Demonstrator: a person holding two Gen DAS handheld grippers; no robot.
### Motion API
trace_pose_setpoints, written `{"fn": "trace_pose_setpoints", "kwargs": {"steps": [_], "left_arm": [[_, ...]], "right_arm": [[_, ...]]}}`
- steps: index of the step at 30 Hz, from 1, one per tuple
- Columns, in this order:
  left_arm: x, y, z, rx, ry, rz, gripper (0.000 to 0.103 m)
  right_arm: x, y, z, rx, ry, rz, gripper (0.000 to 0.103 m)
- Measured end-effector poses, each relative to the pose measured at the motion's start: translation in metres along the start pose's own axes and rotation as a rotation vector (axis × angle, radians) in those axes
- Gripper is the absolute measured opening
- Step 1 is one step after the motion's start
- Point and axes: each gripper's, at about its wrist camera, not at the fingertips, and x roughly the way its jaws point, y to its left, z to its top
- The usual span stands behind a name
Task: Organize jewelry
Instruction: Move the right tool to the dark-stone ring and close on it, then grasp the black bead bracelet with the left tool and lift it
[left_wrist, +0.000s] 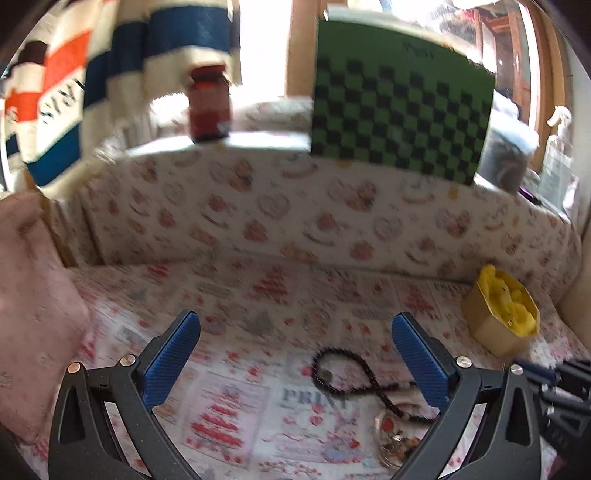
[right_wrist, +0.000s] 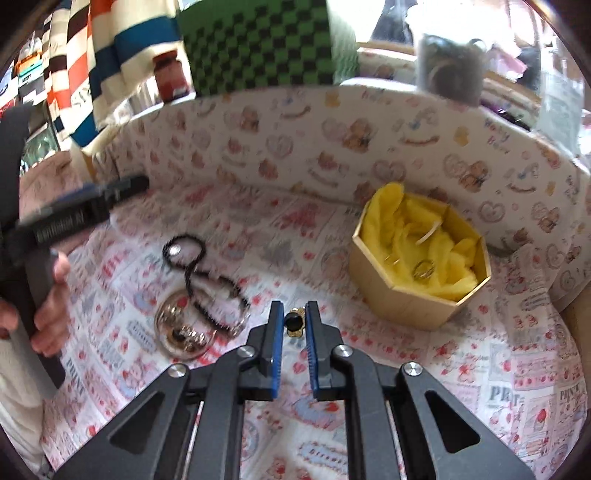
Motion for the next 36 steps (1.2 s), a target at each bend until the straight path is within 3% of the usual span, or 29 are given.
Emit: {"fn": "trace_pose_setpoints", "kwargs": {"steps": [4, 8, 17, 18, 22, 23, 24, 25, 30, 36], "left_arm": [[0.026, -0.008, -0.011, -0.003, 0.128, -0.095, 0.103], [0.053, -0.018, -0.02, 0.016, 0.255, -0.134, 0.103], [0.069, -0.028, -0.026, 0.11, 0.314, -0.085, 0.1], [0.069, -0.027, -0.025, 0.112, 0.309, -0.084, 0.094], [0.059, -0.027, -0.026, 0.15, 0.26, -0.085, 0.051], [0.056, -0.03, -0.027, 0.176, 0.244, -0.06, 0.045], [0.052, -0.031, -0.028, 0.202, 0.225, -0.033, 0.021], [0.05, -0.034, -0.028, 0.226, 0.216, -0.02, 0.008], [0.041, -0.041, -0.028, 0.244, 0.178, -0.049, 0.006], [0.001, -0.027, -0.01, 0.157, -0.012, -0.095, 0.006]], "right_arm": [[0.001, -0.007, 0.003, 0.035, 0.0, -0.007, 0.01], [0.004, -0.011, 0.0, 0.05, 0.019, -0.012, 0.01], [0.003, -0.01, -0.001, 0.055, 0.034, -0.012, 0.01], [0.004, -0.01, -0.001, 0.058, 0.036, -0.012, 0.01], [0.004, -0.012, -0.002, 0.067, 0.039, -0.012, 0.01], [0.003, -0.012, -0.002, 0.067, 0.039, -0.011, 0.01], [0.003, -0.012, -0.002, 0.067, 0.039, -0.012, 0.01], [0.003, -0.012, -0.002, 0.067, 0.039, -0.014, 0.01], [0.005, -0.011, -0.002, 0.066, 0.045, -0.015, 0.011], [0.002, -0.012, -0.001, 0.071, 0.032, -0.015, 0.011]]}}
